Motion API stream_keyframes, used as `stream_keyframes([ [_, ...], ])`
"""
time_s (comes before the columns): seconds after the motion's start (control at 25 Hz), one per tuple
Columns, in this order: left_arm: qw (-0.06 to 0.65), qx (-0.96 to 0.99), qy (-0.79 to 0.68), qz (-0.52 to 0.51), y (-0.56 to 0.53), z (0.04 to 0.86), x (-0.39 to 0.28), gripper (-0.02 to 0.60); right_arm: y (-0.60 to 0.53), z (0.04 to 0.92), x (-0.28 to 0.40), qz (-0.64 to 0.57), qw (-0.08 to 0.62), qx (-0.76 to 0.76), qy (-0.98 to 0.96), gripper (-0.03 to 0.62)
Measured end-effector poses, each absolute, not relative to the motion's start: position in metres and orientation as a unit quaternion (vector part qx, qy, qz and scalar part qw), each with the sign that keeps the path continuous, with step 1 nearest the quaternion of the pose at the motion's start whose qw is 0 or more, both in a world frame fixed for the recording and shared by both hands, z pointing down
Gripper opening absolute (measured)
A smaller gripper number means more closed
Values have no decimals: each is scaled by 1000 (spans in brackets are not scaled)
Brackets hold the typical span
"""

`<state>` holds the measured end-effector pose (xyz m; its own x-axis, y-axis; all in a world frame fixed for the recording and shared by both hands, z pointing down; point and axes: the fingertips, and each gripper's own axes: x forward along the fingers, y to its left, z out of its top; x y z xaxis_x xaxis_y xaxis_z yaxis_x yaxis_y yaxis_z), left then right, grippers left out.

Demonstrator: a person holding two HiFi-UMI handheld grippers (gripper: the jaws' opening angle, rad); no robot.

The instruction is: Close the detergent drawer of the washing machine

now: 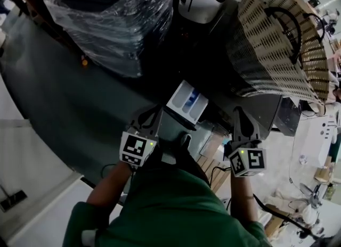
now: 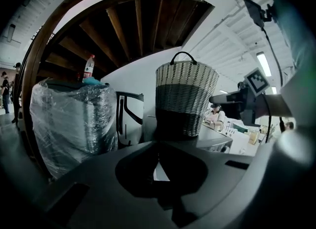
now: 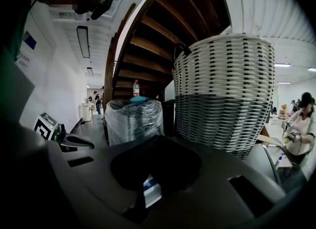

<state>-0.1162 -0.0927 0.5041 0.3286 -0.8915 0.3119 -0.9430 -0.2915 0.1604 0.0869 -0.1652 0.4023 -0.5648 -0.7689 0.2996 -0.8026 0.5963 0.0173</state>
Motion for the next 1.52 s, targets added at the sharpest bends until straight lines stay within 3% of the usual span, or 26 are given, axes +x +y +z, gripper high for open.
stream_keyframes([
  [0.6,216,770,-564,204,-68,614,-78,21,-204,436,92,72,171,382,-906,15],
  [1.16,270,775,-537,196,-74,672,-29,21,-195,454,83,66,205,360,-908,15],
  [1.52,262,787,-521,200,-83,675,-19,21,-193,448,104,62,210,388,-896,15],
])
